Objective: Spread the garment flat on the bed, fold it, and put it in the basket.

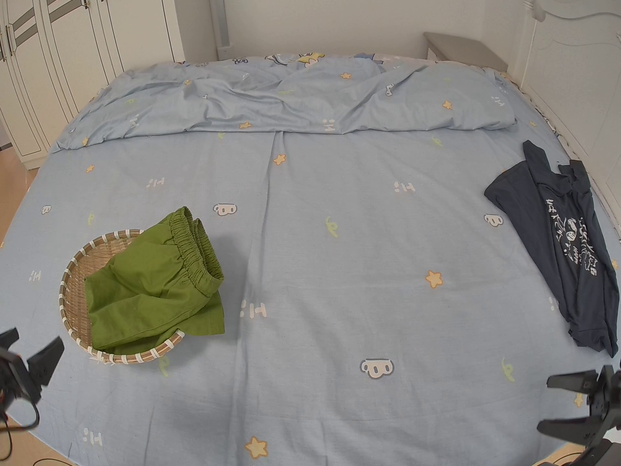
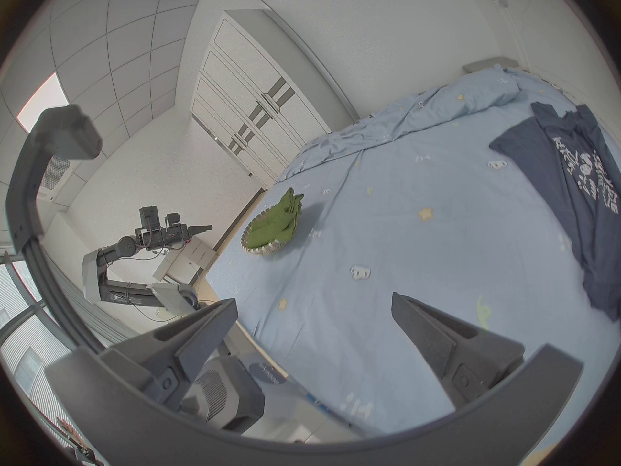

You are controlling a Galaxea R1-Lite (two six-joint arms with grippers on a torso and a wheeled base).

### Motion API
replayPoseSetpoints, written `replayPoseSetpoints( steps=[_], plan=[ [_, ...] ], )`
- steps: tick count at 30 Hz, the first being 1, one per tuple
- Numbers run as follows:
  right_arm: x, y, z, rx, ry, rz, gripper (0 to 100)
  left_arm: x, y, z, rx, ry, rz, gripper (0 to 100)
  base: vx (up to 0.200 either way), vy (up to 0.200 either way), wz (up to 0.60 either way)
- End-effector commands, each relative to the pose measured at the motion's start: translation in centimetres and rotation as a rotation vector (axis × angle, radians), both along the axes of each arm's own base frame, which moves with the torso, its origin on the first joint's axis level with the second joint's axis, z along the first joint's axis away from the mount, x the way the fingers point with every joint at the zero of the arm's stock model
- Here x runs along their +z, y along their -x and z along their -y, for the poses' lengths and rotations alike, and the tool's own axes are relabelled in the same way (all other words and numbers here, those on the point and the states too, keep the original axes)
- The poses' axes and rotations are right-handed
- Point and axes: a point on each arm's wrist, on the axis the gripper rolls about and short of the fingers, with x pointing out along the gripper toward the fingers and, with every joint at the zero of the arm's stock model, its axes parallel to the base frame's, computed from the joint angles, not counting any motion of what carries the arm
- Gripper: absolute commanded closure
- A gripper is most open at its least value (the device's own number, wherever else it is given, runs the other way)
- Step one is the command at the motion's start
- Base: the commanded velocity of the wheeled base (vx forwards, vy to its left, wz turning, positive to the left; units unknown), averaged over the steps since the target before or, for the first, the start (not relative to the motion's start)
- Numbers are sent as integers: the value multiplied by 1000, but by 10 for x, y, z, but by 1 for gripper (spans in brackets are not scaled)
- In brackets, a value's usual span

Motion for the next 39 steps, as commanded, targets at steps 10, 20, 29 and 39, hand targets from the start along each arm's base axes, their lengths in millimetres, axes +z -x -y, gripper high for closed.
replayPoseSetpoints(
  steps=[10, 20, 29, 39],
  plan=[
    [-47, 69, 11, -38, -46, 39, 0, -100, 80, -2, 123, -18, 157, 0, 0, 0, 0],
    [-50, 75, 18, -412, -27, 139, 0, -108, 72, -2, 71, -91, 401, 0, 0, 0, 0],
    [-61, 63, 26, -755, 303, 387, 0, -110, 72, -3, 70, -100, 381, 0, 0, 0, 0],
    [-62, 61, 23, -987, 320, 393, 0, -111, 72, -2, 65, 14, 388, 0, 0, 0, 0]
  ],
)
